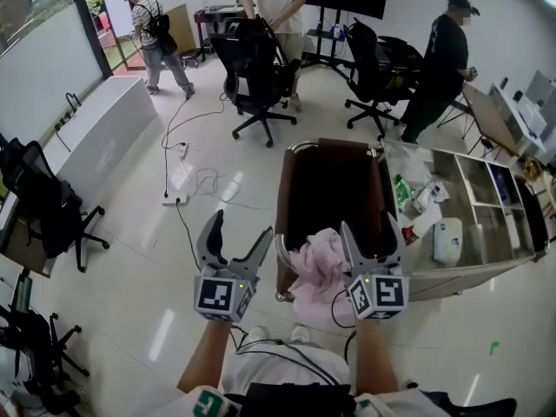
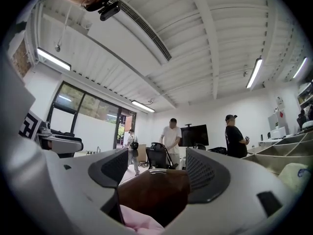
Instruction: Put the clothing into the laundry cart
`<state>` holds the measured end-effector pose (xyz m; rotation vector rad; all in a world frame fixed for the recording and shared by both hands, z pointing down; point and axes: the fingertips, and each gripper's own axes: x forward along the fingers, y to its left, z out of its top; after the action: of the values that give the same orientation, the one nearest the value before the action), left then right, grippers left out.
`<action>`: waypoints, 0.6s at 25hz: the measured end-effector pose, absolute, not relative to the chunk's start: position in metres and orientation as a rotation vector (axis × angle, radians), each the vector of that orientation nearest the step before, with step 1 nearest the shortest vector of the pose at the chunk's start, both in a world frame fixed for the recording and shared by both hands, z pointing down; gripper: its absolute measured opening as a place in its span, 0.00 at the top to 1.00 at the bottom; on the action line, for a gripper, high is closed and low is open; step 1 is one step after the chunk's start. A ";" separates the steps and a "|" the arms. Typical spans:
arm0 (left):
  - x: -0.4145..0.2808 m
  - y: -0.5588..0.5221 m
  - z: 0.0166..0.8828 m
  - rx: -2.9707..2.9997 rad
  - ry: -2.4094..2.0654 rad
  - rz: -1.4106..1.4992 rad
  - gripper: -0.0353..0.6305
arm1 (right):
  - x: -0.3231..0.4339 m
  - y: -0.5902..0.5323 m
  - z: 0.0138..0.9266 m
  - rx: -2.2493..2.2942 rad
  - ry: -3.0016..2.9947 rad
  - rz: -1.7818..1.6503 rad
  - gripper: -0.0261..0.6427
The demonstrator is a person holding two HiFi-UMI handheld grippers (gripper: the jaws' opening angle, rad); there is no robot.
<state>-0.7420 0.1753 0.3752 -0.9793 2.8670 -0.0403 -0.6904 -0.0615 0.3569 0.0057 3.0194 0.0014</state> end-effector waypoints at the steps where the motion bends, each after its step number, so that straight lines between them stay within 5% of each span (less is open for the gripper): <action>1: -0.743 0.177 0.377 -0.982 2.868 -0.040 0.33 | -0.691 -0.060 0.358 0.002 3.024 0.001 0.37; 15: -0.743 0.194 0.375 -0.991 2.874 -0.020 0.33 | -0.703 -0.019 0.361 0.099 3.037 0.037 0.38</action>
<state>-0.7426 0.1944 0.3748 -0.9906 2.8740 -0.0201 -0.7032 -0.0188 0.3613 0.0992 3.0374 0.0374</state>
